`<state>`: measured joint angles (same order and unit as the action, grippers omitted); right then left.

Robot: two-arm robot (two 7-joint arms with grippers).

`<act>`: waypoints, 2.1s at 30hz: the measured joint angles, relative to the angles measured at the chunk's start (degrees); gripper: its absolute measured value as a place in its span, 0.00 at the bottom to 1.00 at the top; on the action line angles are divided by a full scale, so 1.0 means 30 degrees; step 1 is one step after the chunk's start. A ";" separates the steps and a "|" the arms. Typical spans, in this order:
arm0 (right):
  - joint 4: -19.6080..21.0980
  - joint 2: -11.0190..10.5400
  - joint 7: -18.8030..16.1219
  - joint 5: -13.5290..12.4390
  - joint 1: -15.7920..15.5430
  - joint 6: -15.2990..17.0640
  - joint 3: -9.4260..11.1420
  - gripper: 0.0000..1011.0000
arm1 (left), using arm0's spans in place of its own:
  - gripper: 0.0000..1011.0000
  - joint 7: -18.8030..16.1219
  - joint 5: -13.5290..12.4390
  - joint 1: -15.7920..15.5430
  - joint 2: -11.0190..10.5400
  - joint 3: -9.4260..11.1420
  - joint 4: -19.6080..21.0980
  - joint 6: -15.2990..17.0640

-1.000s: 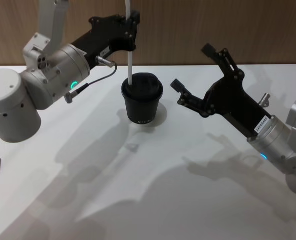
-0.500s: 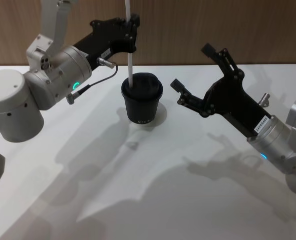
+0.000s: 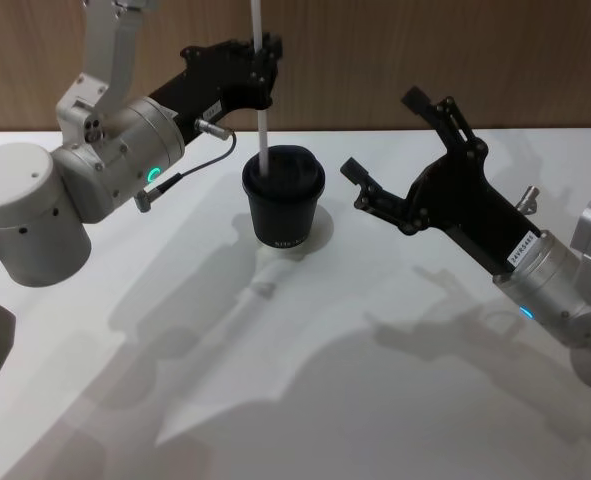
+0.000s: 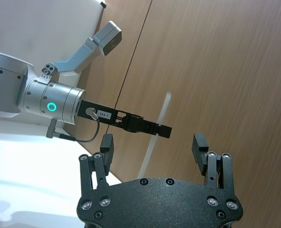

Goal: Pick up the straw with one hand, pass it to the other hand, and insert it into the cup.

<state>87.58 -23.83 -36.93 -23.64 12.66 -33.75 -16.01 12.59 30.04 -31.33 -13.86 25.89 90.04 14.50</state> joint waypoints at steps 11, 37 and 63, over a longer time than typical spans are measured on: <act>0.0000 -0.0001 -0.0001 0.0001 0.0000 0.0001 0.0001 0.99 | 0.41 0.0073 -0.0020 0.0027 0.0095 -0.0063 -0.0119 -0.0039; 0.0743 0.0606 0.0823 -0.1189 -0.0286 0.1837 0.0373 0.99 | 0.99 0.1409 -0.0356 0.0596 -0.0319 0.0034 -0.0100 -0.1394; 0.2832 0.1665 0.5014 -0.3646 -0.1402 0.8282 0.0974 0.99 | 0.99 0.3277 -0.0525 0.1389 -0.1393 0.0055 0.0032 -0.2956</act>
<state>96.08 -18.84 -21.89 -34.58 8.45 -8.90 -13.09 22.42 28.46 -27.16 -18.04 26.05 90.14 5.63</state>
